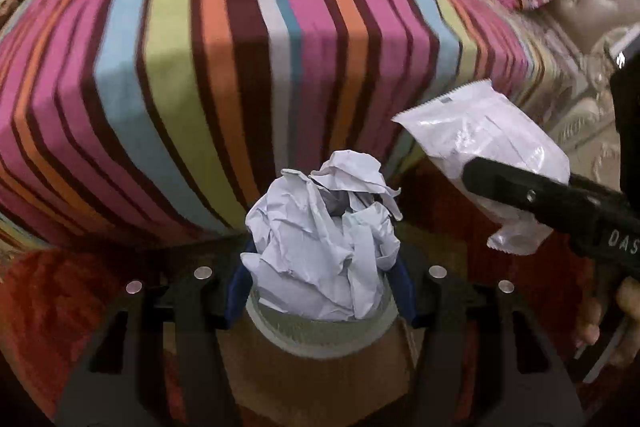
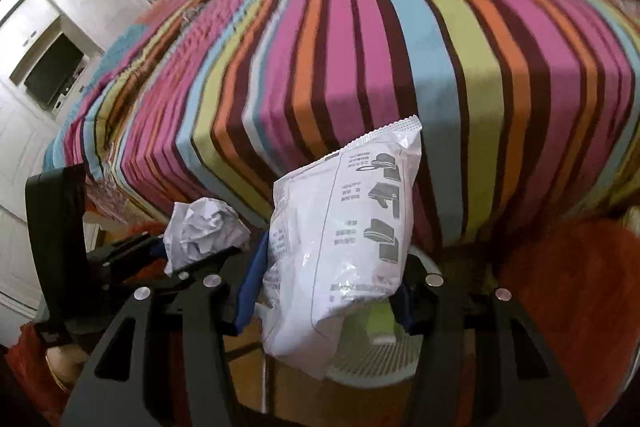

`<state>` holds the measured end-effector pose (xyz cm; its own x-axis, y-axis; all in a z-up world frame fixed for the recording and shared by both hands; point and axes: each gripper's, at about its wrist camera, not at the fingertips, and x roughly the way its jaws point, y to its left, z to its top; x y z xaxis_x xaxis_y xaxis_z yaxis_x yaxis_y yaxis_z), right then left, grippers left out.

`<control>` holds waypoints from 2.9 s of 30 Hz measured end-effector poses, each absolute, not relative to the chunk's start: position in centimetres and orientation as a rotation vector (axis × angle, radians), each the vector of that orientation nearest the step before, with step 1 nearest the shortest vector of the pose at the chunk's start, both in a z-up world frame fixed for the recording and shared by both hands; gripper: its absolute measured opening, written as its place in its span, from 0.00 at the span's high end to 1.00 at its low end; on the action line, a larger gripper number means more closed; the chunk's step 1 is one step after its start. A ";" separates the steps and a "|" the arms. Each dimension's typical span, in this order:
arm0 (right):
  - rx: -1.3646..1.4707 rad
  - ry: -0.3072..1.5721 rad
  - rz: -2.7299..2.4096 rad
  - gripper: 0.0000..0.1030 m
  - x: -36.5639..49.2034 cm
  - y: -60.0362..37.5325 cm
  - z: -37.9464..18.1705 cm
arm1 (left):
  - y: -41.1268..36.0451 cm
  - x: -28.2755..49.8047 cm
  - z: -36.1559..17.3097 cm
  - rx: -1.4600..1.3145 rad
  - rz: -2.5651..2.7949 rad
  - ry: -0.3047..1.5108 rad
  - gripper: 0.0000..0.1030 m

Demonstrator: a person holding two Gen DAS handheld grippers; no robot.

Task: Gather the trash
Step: 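Carry the crumpled paper with the left tool while the right tool carries the packet to the wastebasket, then open the left tool over the basket while the right tool releases the packet into it, then raise both open tools from the basket back toward the bed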

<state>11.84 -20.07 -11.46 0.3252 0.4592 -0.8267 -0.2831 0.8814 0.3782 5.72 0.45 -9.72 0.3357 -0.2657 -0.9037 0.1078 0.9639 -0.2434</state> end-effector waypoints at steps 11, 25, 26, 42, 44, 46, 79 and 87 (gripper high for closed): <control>0.146 1.393 0.454 0.50 11.8 -19.3 -16.4 | -2.1 6.2 -13.9 -0.033 -0.264 1.391 0.45; 0.100 1.656 0.372 0.50 13.3 -18.5 -21.6 | -3.6 8.0 -20.1 -0.010 -0.267 1.615 0.45; 0.107 1.663 0.367 0.50 13.4 -18.5 -21.9 | -3.7 8.1 -20.6 -0.018 -0.266 1.630 0.45; 0.174 1.852 0.282 0.50 14.8 -17.2 -28.7 | -3.2 9.1 -26.3 -0.149 -0.225 1.798 0.45; 0.182 1.875 0.268 0.50 15.0 -17.3 -29.6 | -2.8 9.0 -26.7 -0.170 -0.220 1.818 0.45; 0.190 1.899 0.256 0.50 15.0 -17.3 -30.7 | -2.6 9.2 -27.6 -0.191 -0.212 1.837 0.45; 0.179 2.001 0.049 0.13 15.6 -18.1 -36.1 | -2.1 8.4 -33.3 -0.251 -0.157 1.988 0.15; 0.212 1.969 0.043 0.13 15.5 -18.9 -35.5 | -1.4 8.1 -33.0 -0.269 -0.121 1.971 0.15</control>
<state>15.52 -18.91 -35.51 -0.3831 0.1686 -0.9082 0.1287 0.9833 0.1283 8.12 -1.41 -33.00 -0.3844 -0.2437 -0.8904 -0.1330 0.9691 -0.2079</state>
